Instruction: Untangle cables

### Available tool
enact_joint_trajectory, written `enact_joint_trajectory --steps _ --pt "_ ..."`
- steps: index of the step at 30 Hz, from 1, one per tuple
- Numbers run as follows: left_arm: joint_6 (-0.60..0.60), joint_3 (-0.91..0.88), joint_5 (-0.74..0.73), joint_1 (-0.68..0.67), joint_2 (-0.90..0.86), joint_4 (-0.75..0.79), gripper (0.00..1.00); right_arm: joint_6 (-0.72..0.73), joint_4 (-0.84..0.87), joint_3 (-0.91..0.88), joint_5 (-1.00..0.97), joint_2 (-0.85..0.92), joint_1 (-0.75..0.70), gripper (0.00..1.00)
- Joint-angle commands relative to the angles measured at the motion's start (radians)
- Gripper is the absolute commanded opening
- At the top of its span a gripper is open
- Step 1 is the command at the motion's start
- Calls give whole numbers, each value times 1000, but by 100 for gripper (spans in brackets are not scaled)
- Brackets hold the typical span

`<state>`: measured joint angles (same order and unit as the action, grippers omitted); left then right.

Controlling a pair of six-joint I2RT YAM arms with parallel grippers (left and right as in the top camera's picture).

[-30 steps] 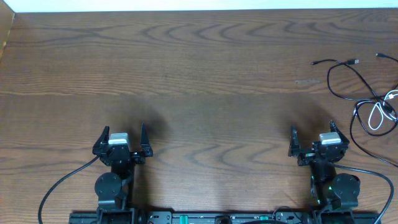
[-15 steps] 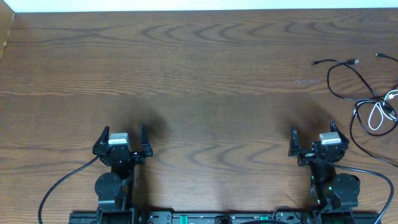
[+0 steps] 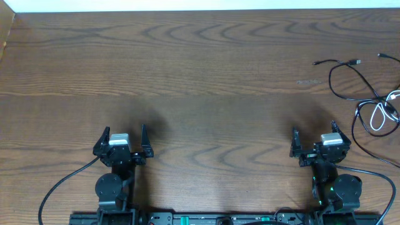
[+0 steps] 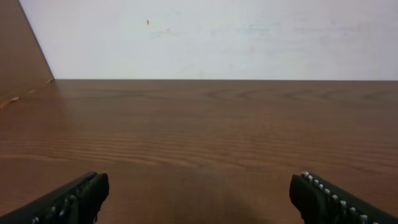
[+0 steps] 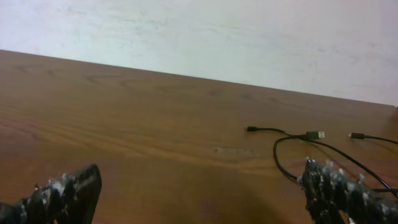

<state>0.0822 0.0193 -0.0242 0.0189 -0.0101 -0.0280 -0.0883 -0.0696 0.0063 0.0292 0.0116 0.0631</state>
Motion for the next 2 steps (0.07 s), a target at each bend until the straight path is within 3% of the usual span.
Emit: enact_joint_trajectory --steps 1,2 --pt "-5 -15 12 5 6 -43 98 -10 -4 -1 3 -6 10 99" --pt "-5 -15 12 5 6 -43 98 -10 -4 -1 3 -6 10 99"
